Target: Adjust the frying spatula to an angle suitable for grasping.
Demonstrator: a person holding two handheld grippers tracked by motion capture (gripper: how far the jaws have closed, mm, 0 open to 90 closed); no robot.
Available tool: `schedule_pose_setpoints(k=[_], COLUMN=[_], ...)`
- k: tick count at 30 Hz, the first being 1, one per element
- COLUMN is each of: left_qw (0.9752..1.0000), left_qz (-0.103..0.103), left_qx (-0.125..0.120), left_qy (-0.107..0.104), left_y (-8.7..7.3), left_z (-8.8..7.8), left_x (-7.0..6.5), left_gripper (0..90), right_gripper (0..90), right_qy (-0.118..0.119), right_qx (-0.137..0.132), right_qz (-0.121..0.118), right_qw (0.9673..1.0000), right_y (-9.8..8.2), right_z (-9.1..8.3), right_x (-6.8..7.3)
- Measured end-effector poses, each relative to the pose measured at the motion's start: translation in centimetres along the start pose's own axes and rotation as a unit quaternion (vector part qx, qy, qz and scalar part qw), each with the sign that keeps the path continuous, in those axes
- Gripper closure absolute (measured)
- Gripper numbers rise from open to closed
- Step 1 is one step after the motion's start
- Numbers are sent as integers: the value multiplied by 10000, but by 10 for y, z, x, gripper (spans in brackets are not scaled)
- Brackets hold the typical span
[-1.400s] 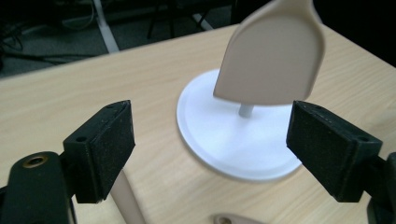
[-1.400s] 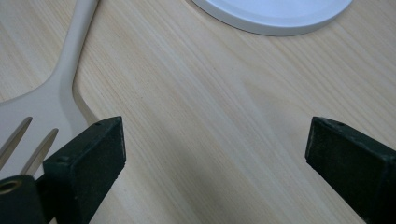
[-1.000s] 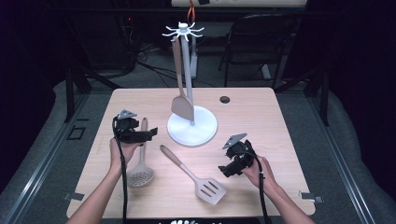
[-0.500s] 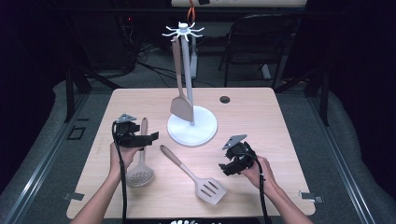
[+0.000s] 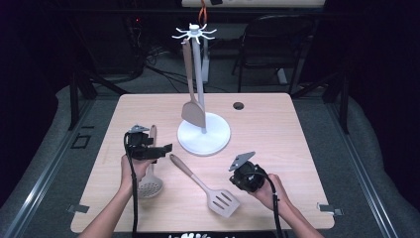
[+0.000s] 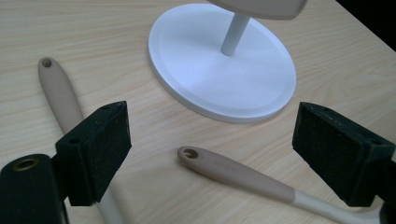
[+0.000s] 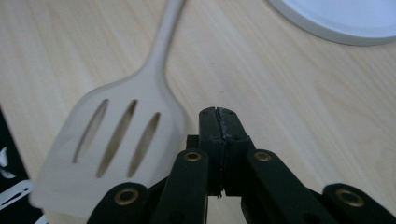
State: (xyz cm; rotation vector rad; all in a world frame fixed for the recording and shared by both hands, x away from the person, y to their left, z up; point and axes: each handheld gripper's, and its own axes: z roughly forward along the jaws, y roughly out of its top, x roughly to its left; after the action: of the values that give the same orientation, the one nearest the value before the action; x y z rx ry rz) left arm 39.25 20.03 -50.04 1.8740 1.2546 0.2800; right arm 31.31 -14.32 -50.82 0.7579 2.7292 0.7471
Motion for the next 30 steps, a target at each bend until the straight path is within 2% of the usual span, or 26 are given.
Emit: schedule_pose_setpoints(k=[1,2,3,4,7,11,15,18,20,21,25,27,30], left_qw=[10000,10000,10000,9999,9998,9997,9998,9998,9998,9998,9998,9997,9997], left_qz=[-8,-10,-10,-21,-40,-72,-70,-32,-3,-6,49,37,10], left_qx=[-1,46,46,116,170,209,114,35,80,86,162,177,214], left_qy=[6,29,29,35,67,96,166,181,181,165,137,137,142], left_y=[0,-2,-2,-3,-4,-5,-6,-7,-7,-9,-11,-11,-13], left_z=[1,2,2,3,4,5,5,6,6,8,10,11,12], left_x=[-1,-3,-3,-4,-5,-7,-9,-14,-15,-17,-22,-25,-27], left_gripper=[117,119,119,119,119,119,123,122,122,122,134,138,142], right_gripper=[900,900,900,900,900,900,900,900,900,900,900,900,900], right_qy=[0,90,176,158,320,503,615,606,737,696,768,705,805], right_qx=[0,107,116,220,158,287,517,817,856,1052,1299,1524,1505], right_qz=[0,-122,-138,-259,-318,-470,-607,-603,-493,-584,-546,-632,-522], right_qw=[10000,9998,9997,9993,9989,9972,9949,9930,9924,9903,9870,9838,9839], right_y=[0,2,2,4,8,12,12,10,7,7,3,1,1], right_z=[0,2,4,4,6,3,6,14,19,20,33,38,40], right_x=[0,7,11,14,24,34,44,43,41,39,40,39,38])
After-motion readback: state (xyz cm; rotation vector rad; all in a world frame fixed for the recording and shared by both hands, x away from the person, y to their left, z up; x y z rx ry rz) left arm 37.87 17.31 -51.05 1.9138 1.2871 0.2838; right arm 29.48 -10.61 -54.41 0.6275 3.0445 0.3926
